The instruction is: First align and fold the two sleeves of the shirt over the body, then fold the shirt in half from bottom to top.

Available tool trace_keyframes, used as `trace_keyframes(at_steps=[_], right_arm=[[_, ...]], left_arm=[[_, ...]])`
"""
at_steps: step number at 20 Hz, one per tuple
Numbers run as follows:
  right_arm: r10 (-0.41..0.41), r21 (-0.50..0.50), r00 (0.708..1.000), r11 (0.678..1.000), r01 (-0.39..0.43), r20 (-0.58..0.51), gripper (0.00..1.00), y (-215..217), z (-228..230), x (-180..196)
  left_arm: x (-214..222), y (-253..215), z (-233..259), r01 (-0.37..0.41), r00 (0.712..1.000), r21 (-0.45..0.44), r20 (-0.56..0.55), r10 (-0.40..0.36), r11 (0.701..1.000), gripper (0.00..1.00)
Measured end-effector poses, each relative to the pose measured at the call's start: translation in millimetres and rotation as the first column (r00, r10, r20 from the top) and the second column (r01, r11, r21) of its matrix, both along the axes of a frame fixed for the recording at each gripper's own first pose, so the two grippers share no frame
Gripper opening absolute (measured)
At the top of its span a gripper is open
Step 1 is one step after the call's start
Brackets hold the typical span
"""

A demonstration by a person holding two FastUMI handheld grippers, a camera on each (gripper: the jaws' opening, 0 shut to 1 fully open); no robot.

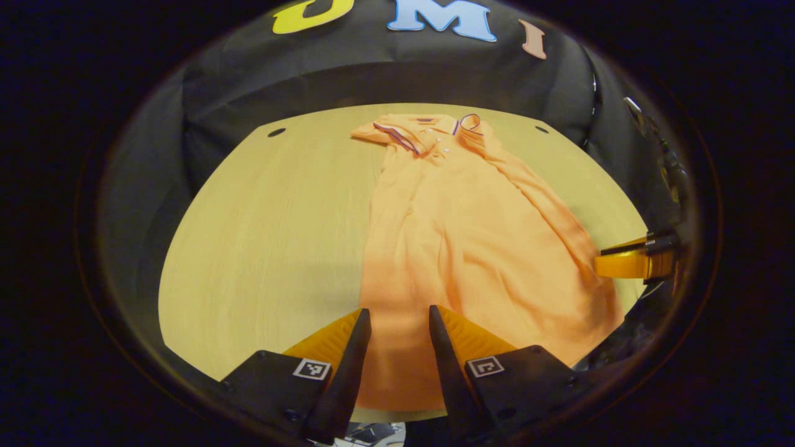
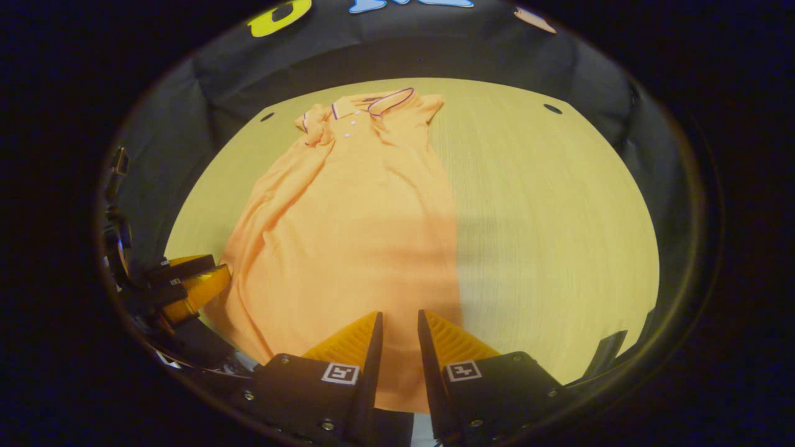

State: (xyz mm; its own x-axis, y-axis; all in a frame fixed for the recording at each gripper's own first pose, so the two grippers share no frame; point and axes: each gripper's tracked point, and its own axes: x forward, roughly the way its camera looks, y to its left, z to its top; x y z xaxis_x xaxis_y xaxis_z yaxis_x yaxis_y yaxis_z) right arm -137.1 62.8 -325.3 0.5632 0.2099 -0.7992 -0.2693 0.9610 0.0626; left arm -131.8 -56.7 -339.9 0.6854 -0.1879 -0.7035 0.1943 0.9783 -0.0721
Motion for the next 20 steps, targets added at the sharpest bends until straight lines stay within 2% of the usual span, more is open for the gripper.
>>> trace_keyframes(at_steps=[1, 2, 3, 4, 5, 6, 7, 8, 13, 15, 17, 18, 20], right_arm=[[0.006, 0.002, 1.000, 1.000, -0.006, -0.005, 0.36, 1.3, -1.3, -2.3], [0.010, 0.000, 1.000, 1.000, -0.010, -0.008, 0.40, 2.8, -3.6, -3.4], [0.012, -0.010, 1.000, 1.000, -0.012, -0.005, 0.47, 1.9, -5.0, -3.7], [0.021, -0.010, 1.000, 1.000, -0.021, -0.007, 0.48, 3.8, -7.0, -4.8], [0.026, -0.011, 1.000, 1.000, -0.027, -0.012, 0.57, 4.9, -8.5, -6.1], [0.029, -0.015, 0.999, 0.999, -0.030, -0.012, 0.61, 5.3, -10.1, -6.5], [0.031, -0.021, 0.999, 0.999, -0.031, -0.013, 0.76, 5.3, -12.1, -5.7], [0.030, -0.028, 0.999, 0.999, -0.030, -0.011, 0.80, 5.0, -13.4, -4.1], [0.014, -0.038, 1.000, 0.999, -0.015, -0.013, 0.87, 3.6, -19.5, -1.1], [0.026, -0.074, 1.000, 0.997, -0.026, -0.001, 0.88, 4.0, -21.7, -1.5], [0.065, -0.139, 0.998, 0.988, -0.061, 0.021, 0.88, 4.0, -23.8, -4.5], [0.078, -0.138, 0.996, 0.988, -0.072, 0.039, 0.88, 7.7, -23.0, -6.3], [0.071, -0.123, 0.995, 0.990, -0.063, 0.063, 0.84, 7.3, -23.9, -5.2]], left_arm=[[-1.8, -1.9, -1.3, 0.001, 1.000, -0.001, -0.004, -0.001, 1.000, 0.71], [-3.7, -1.9, -1.5, 0.001, 1.000, 0.003, -0.004, -0.001, 1.000, 0.75], [-5.2, -1.1, -2.4, -0.002, 1.000, 0.007, -0.004, 0.002, 1.000, 0.78], [-5.7, -0.6, -3.6, -0.003, 1.000, 0.011, -0.006, 0.003, 1.000, 0.82], [-6.3, 0.0, -5.7, -0.002, 1.000, 0.018, -0.008, 0.002, 1.000, 0.92], [-5.5, 0.5, -8.2, -0.004, 1.000, 0.024, -0.012, 0.004, 1.000, 0.94], [-6.2, 1.2, -12.5, -0.004, 1.000, 0.030, -0.021, 0.005, 1.000, 0.94], [-7.3, 1.7, -13.3, -0.006, 1.000, 0.034, -0.027, 0.006, 0.999, 0.93], [-5.2, -0.4, -12.8, -0.005, 1.000, 0.036, -0.010, 0.005, 0.999, 0.94], [-5.0, -1.5, -13.2, -0.004, 1.000, 0.035, -0.006, 0.004, 0.999, 0.94], [-1.5, -4.8, -13.2, 0.003, 1.000, 0.040, 0.007, -0.003, 0.999, 0.92], [-1.4, -6.8, -13.2, 0.009, 1.000, 0.038, 0.015, -0.009, 0.999, 0.94], [-2.1, -7.4, -11.5, 0.013, 1.000, 0.039, 0.024, -0.014, 0.999, 0.92]])
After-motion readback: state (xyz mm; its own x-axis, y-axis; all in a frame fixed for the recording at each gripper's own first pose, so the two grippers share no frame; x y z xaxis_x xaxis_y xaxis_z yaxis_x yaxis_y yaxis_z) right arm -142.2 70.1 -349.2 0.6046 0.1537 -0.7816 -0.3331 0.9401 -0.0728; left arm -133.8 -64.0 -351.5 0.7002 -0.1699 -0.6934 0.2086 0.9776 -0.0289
